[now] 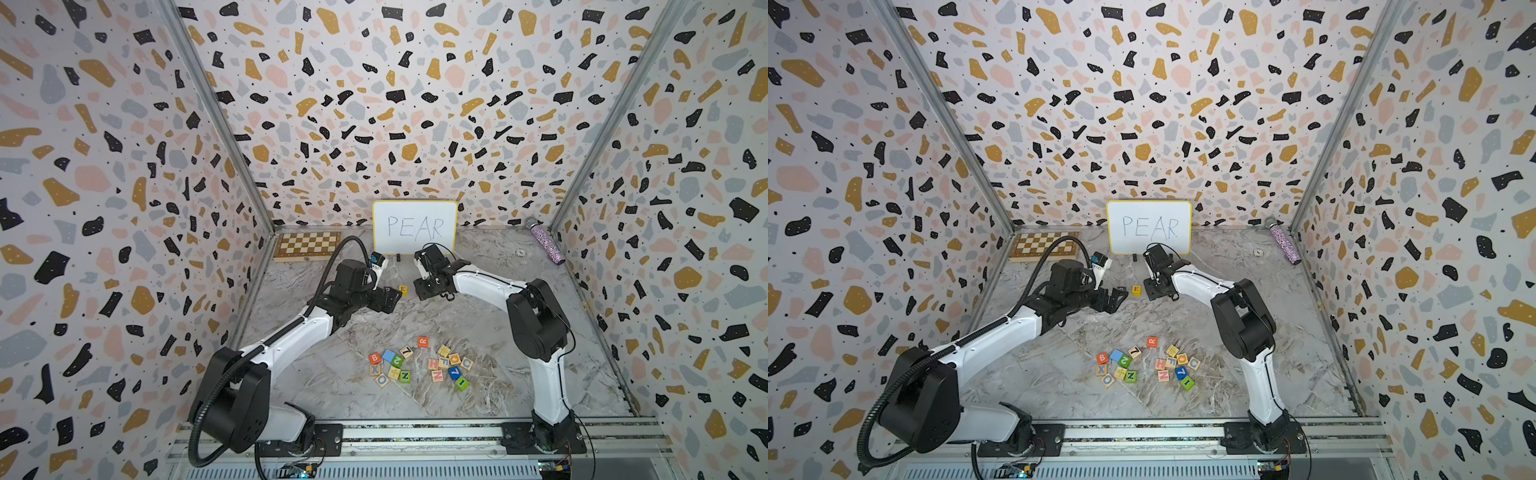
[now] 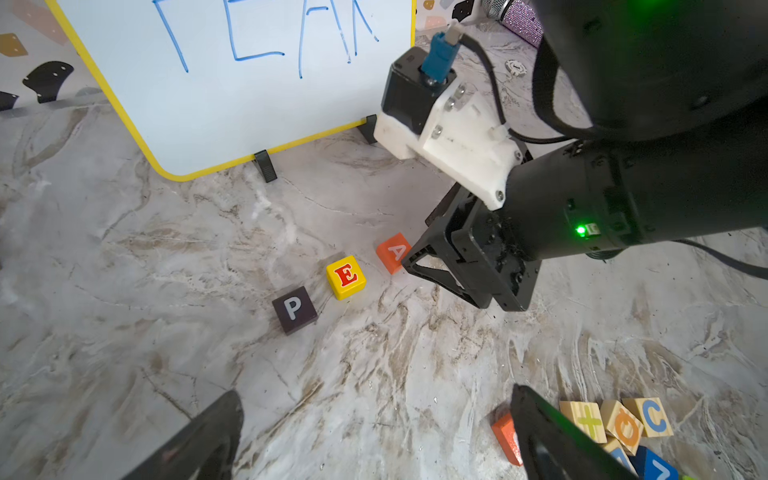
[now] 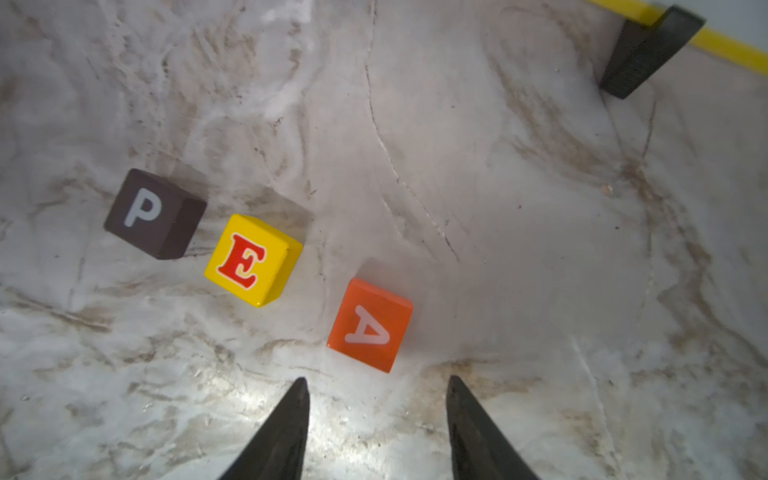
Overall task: Spell the uppercase word “pear” with letter blocks
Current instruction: Pick up the letter block from the center of the board.
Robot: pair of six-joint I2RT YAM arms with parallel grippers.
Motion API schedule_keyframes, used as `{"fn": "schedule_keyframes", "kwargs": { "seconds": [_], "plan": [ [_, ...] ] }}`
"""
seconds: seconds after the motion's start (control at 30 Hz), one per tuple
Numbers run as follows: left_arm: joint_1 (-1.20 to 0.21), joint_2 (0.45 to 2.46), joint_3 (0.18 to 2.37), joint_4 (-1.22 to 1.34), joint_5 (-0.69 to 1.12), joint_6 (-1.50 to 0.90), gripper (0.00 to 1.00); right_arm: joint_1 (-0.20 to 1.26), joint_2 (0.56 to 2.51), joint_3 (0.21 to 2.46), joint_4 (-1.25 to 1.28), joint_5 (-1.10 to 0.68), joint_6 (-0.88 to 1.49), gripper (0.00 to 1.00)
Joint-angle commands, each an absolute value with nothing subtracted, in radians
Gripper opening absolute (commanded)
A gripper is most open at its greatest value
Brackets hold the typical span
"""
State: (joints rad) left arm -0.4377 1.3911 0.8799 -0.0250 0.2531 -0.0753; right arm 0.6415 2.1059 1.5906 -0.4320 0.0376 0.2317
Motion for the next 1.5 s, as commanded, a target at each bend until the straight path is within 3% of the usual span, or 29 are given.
{"fn": "schedule_keyframes", "kwargs": {
  "seconds": [0.0, 0.4, 0.73, 1.1, 1.2, 1.37, 1.47],
  "plan": [
    [-0.431, 1.398, 0.919, -0.014, 0.27, -0.086, 0.99, 0.643, 2.117, 1.66, -0.493, 0.032, 0.247, 0.54],
    [-0.431, 1.39, 0.91, -0.011, 0.241, -0.084, 0.99, 0.647, 2.202, 1.723, -0.491, 0.025, 0.269, 0.54],
    [-0.431, 1.395, 0.902, -0.001, 0.239, -0.089, 0.99, 0.647, 2.227, 1.738, -0.503, 0.02, 0.249, 0.36],
    [-0.431, 1.39, 0.9, -0.007, 0.241, -0.09, 0.99, 0.644, 2.267, 1.769, -0.517, 0.025, 0.255, 0.45],
    [-0.431, 1.391, 0.902, -0.013, 0.241, -0.091, 0.99, 0.644, 2.272, 1.776, -0.527, 0.028, 0.25, 0.4],
    [-0.431, 1.386, 0.901, -0.016, 0.235, -0.088, 0.99, 0.63, 2.242, 1.746, -0.507, 0.005, 0.209, 0.17],
    [-0.431, 1.389, 0.904, -0.022, 0.237, -0.093, 0.99, 0.608, 2.197, 1.702, -0.458, -0.049, 0.101, 0.12]
  ]
}}
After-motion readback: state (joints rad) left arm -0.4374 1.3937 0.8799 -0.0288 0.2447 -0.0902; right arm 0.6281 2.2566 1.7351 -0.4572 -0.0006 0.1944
